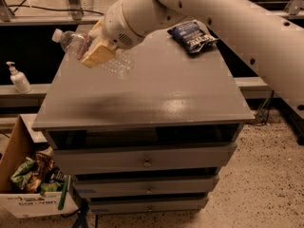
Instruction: Place water bottle upright
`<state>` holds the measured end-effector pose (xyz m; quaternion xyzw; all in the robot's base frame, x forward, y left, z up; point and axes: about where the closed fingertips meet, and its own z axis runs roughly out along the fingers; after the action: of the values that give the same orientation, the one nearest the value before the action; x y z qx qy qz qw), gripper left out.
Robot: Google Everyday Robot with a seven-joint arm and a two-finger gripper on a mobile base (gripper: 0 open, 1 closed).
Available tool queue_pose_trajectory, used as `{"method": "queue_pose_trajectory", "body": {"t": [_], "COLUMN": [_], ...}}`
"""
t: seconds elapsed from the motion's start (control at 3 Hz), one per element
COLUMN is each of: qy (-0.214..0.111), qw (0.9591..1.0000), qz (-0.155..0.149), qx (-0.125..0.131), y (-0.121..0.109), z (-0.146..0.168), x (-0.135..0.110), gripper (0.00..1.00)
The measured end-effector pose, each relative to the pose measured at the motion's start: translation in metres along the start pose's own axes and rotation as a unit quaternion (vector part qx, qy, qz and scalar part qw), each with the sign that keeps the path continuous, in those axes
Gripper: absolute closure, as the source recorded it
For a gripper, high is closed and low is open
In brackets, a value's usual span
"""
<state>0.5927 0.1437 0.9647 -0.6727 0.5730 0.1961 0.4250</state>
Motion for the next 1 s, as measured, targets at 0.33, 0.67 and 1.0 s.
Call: {"method": "queue_pose_trajectory", "body": {"t": [0.33,0.67,1.0], "qy": [-0.074,-0.170,-0.168], "qw": [0.9969,0.9842,0.9844], "qz": [0.021,0.047,0.046], "qx": [0.014,0.019,0.019], "y": [-0.0051,-0.0037,-0.0038], "z": [-0.0102,-0.0200,-0.0196], "x": [-0.0004,-0.0081,-0.0078], "gripper": [1.00,1.00,1.00]}}
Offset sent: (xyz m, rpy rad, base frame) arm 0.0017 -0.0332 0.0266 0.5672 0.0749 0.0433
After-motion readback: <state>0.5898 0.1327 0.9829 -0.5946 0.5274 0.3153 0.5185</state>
